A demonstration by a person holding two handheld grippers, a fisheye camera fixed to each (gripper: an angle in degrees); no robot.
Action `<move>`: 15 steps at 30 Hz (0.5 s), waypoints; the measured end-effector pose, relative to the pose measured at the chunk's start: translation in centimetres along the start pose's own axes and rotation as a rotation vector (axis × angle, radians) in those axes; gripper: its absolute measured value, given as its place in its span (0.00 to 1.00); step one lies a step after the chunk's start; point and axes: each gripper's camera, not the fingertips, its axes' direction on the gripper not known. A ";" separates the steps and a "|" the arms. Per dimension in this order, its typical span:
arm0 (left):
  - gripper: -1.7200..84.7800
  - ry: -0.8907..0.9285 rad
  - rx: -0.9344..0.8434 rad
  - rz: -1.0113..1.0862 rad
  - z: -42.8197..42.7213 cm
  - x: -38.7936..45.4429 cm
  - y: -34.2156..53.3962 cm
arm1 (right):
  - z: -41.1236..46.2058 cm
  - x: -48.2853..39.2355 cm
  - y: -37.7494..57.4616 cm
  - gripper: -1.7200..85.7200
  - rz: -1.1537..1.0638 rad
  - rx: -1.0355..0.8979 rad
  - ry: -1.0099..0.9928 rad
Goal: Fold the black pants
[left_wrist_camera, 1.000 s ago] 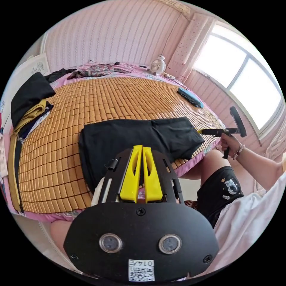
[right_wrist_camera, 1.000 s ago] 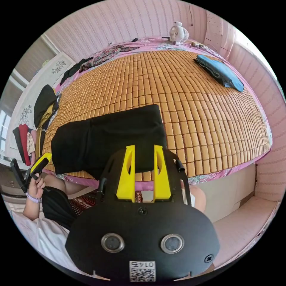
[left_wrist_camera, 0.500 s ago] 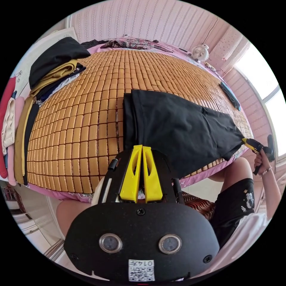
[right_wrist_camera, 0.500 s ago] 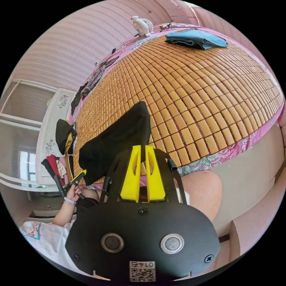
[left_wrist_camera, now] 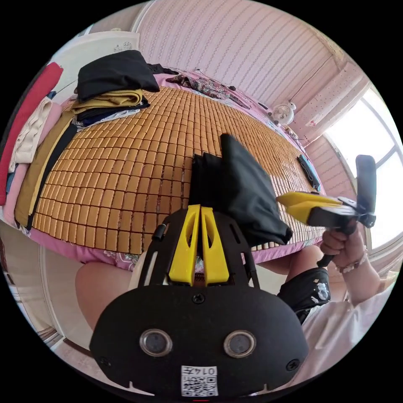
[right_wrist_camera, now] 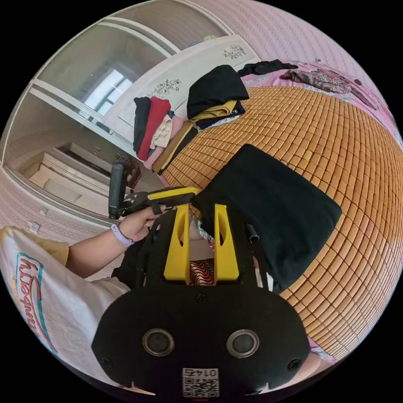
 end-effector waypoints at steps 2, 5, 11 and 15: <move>0.01 0.020 0.016 -0.020 -1.3 -1.0 0.5 | 1.9 0.4 1.2 0.11 0.039 -0.017 -0.013; 0.02 0.054 0.018 -0.010 -2.3 -1.6 0.9 | 1.8 1.2 2.8 0.11 0.078 0.013 0.009; 0.07 0.066 -0.072 0.054 -0.2 -0.2 -0.3 | 2.7 1.4 2.4 0.10 0.076 -0.030 0.116; 0.07 -0.019 -0.167 0.092 2.5 0.5 -0.7 | 4.0 0.3 -1.4 0.10 -0.007 -0.037 0.188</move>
